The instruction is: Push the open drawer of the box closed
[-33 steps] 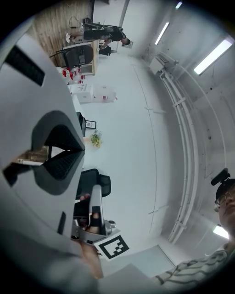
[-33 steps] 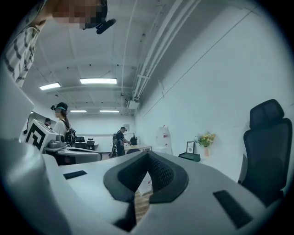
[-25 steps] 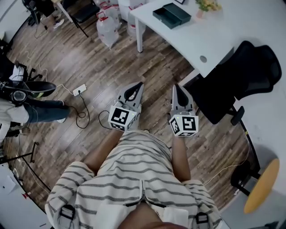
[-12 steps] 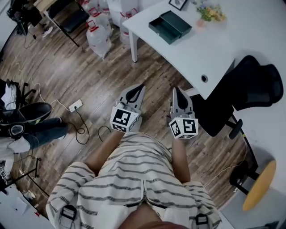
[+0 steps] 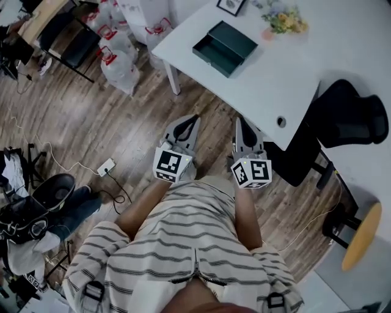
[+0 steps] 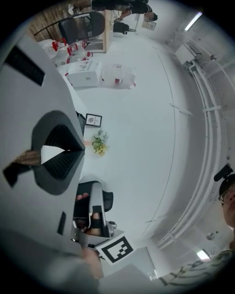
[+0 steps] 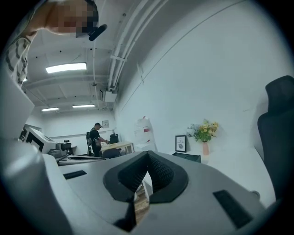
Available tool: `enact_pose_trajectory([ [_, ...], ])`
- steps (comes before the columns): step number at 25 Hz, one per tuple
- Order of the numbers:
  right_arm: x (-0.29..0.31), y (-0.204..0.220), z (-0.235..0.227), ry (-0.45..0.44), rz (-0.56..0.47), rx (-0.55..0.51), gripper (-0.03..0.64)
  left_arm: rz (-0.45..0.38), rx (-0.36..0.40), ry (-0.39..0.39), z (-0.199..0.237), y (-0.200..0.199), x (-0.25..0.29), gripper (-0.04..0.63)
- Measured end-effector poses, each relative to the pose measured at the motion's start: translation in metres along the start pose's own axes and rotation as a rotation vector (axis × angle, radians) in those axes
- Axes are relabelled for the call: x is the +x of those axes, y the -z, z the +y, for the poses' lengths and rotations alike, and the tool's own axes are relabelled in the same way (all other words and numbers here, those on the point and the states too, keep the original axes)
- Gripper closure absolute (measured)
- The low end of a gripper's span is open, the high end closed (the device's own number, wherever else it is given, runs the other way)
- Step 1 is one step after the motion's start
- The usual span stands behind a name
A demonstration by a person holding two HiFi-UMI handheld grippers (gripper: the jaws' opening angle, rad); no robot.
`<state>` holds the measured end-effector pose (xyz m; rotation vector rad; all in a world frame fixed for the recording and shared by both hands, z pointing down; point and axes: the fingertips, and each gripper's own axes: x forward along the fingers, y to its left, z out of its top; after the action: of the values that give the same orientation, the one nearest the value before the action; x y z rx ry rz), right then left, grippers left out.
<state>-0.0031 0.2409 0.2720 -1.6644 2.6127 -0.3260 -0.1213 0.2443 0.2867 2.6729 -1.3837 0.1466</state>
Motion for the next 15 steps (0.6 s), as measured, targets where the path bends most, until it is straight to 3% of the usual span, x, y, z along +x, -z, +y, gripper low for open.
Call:
enact_pose_trajectory([
  [15,0.089,0.022,-0.066,0.056,0.063,0.034,0.607,0.049,-0.017,0.001,0.055,0.016,0.104,0.598],
])
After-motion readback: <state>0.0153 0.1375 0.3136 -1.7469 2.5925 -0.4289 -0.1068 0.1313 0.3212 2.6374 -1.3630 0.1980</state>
